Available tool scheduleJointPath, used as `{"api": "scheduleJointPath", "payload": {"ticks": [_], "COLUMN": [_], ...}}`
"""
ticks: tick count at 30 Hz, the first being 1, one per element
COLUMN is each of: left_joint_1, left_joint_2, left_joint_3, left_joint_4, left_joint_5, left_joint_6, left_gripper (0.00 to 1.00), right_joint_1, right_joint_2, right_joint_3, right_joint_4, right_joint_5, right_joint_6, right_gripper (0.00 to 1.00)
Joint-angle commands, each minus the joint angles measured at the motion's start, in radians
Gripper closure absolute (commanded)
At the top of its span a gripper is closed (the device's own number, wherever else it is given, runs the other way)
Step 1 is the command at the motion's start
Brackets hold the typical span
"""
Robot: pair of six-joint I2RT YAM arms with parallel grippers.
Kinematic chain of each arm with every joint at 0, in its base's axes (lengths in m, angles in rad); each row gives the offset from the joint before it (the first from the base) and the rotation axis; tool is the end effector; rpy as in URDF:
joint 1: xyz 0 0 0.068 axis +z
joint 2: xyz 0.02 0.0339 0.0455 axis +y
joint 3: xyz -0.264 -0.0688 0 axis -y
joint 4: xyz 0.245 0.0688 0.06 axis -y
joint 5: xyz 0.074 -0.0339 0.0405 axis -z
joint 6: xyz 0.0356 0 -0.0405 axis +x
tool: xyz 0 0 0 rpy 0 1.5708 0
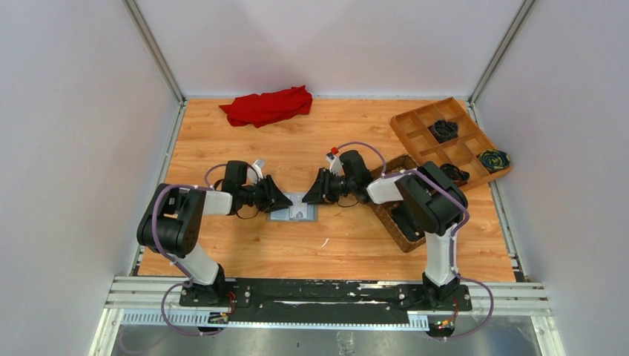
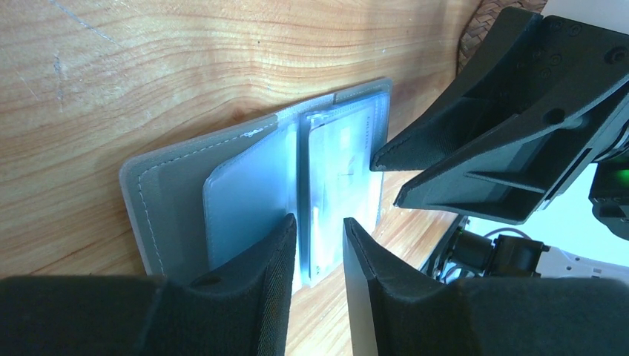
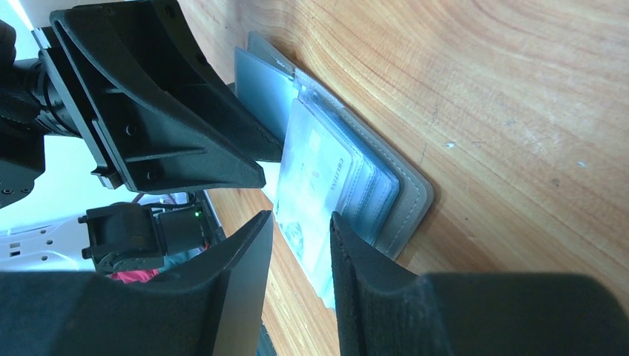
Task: Take the credit cards out of the card holder
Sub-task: Remove the credit card from the card holder.
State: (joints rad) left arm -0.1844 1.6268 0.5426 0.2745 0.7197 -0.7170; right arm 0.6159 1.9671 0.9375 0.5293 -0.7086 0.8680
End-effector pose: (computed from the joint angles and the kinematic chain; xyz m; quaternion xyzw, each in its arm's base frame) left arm 0.2630 -0.0729 0.1156 -0.1025 0.8728 -0.4457 0.1705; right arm 0.3035 0.2432 0.1295 -0.0741 0.8226 0.5432 0.1510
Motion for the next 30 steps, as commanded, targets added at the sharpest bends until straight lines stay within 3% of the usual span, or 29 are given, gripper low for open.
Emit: {"api": "scheduleJointPath", "payload": {"ticks": [1, 7, 11, 20, 30], "left_joint_1": [0.008, 0.008, 0.011, 0.015, 0.112], "left_joint_2": [0.014, 0.026, 0.057, 0.034, -0.011], "left_joint_3": [-0.005, -0.013, -0.065, -0.076, -0.133], "left_joint_4": [0.010, 0.039, 0.179, 0.190, 0.190], "left_joint_5": [0.003, 0.011, 0.045, 0.040, 0.045], "left_joint_6": [0.010, -0.002, -0.080, -0.081, -0.079], "left_gripper": [0.67, 0.72, 0.76, 1.00, 1.00], "right_joint_1": [0.013, 0.029, 0.029, 0.030, 0.022], "right_joint_2": [0.047, 0.072, 0.080, 0.078, 0.075], "right_joint_3": [-0.008, 0.009, 0.002, -0.009, -0.035], "right_joint_4": [-0.017, -0.016, -0.005, -0.006, -0.020], "right_joint_5": [0.003, -0.002, -0.003, 0.001, 0.017], "right_joint_6": [-0.009, -0.008, 0.000, -0.003, -0.014], "right_gripper": [0.61, 0.61, 0.61, 0.62, 0.62]}}
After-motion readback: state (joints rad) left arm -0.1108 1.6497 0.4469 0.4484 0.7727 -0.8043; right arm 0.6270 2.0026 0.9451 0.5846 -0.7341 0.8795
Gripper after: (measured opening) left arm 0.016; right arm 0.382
